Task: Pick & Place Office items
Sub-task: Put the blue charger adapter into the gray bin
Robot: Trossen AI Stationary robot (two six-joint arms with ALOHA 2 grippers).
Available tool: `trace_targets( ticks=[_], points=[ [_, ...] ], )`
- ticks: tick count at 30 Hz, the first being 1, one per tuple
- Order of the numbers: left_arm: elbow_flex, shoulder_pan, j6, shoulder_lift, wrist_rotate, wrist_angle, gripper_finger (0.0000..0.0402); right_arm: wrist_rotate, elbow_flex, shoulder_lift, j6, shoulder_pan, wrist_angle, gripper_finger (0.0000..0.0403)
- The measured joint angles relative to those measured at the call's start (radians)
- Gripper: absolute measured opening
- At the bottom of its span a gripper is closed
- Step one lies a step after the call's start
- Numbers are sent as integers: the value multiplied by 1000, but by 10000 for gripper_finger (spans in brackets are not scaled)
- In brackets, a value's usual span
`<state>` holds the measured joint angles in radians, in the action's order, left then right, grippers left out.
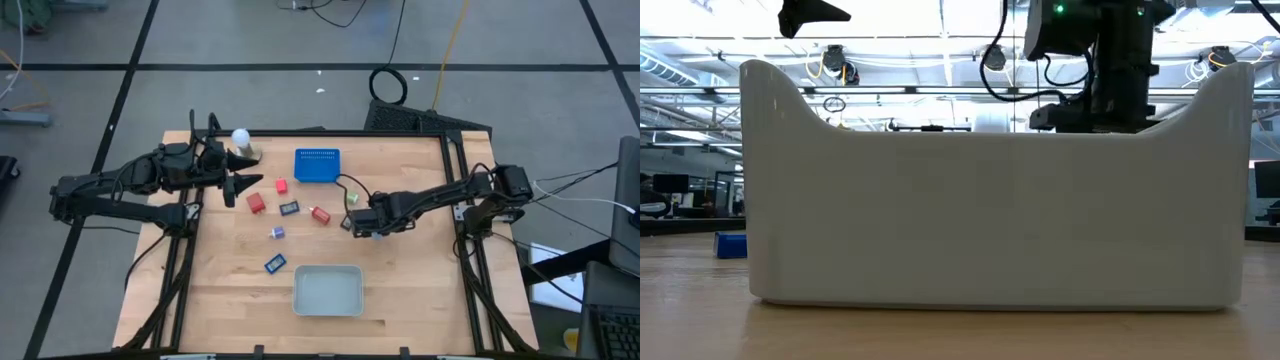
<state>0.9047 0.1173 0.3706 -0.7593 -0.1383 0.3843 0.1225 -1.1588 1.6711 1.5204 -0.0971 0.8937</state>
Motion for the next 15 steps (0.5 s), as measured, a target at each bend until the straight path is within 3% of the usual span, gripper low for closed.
trace_targets(
  ticks=[15],
  points=[
    [0,0,0,0,0,0,255,-21,93,2,5,9,-104,273]
  ],
)
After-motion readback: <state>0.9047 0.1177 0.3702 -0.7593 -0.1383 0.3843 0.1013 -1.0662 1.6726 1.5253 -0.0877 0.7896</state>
